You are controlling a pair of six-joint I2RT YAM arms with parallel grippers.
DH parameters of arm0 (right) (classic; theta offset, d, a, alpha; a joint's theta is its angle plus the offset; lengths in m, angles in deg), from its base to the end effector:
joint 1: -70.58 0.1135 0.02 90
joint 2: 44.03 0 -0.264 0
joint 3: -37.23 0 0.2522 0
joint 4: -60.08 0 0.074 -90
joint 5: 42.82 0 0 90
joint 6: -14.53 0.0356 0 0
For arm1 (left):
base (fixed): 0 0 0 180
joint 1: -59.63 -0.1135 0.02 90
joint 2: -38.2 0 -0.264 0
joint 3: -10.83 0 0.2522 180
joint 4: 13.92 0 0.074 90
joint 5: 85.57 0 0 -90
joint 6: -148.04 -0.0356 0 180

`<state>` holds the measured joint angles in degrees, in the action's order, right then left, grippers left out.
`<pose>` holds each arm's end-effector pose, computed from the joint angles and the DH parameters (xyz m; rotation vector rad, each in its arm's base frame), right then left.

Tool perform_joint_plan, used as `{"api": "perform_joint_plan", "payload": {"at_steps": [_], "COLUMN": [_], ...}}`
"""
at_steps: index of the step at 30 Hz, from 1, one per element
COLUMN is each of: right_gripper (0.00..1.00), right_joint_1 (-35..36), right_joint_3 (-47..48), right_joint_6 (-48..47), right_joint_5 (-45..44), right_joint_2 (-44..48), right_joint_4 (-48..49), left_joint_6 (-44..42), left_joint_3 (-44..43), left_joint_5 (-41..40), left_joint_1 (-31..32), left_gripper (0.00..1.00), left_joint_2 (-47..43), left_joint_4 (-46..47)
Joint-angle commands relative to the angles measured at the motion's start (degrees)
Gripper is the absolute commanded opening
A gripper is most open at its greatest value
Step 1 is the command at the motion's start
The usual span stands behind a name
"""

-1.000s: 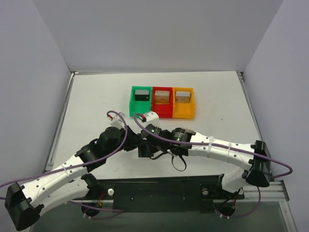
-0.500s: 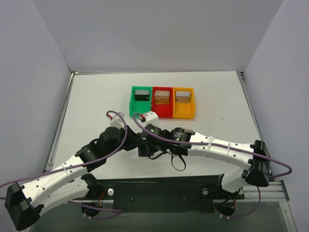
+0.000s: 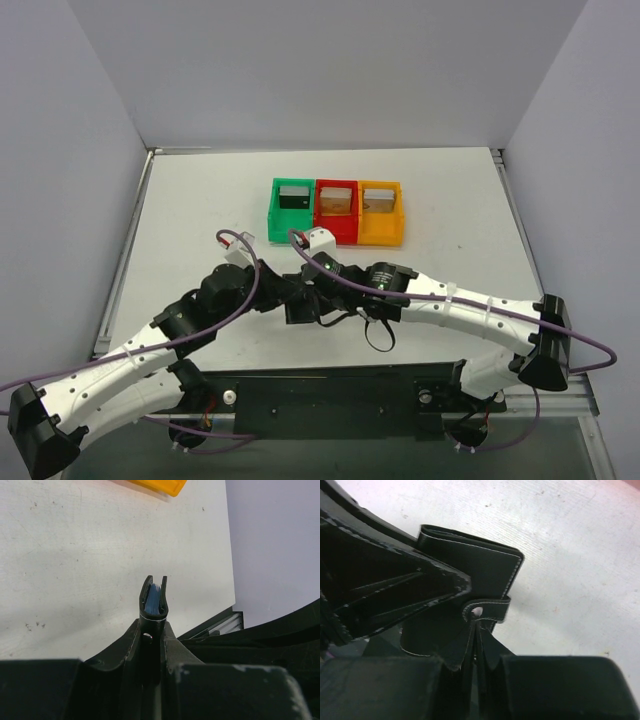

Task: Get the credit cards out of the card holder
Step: Open the card holder at the center of the board.

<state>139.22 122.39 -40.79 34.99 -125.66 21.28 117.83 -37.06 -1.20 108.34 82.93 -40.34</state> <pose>0.1243 0.2973 0.3274 -0.5451 2.2166 0.7743 0.1246 -0.1365 0.2700 -0.2777 2.1394 -1.0906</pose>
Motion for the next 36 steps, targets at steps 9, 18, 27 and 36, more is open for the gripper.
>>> {"api": "perform_joint_plan", "payload": {"at_steps": [9,18,27,36], "right_gripper": [0.00,0.47,0.47,0.43], "right_joint_1": [-3.08,-0.44,0.18,0.18], "right_joint_3": [-4.42,-3.37,1.55,3.49], "right_joint_6": [-0.05,-2.15,-2.33,-2.16], "right_joint_5": [0.94,-1.61,-4.25,-7.32], "right_joint_2": [5.07,6.22,0.42,-2.66], "right_joint_4": [-2.91,-0.28,-3.44,-4.84], "left_joint_6": [0.15,0.33,0.33,1.12], "left_joint_3": [-2.34,-4.45,-7.35,-7.88], "left_joint_5": [-1.23,0.27,-0.70,-0.17], "left_joint_1": [0.25,0.25,0.42,0.69], "left_gripper": [0.00,0.00,0.00,0.00], "left_joint_2": [-2.02,1.49,3.78,4.40], "left_joint_4": [1.77,1.51,-2.00,-2.28]}}
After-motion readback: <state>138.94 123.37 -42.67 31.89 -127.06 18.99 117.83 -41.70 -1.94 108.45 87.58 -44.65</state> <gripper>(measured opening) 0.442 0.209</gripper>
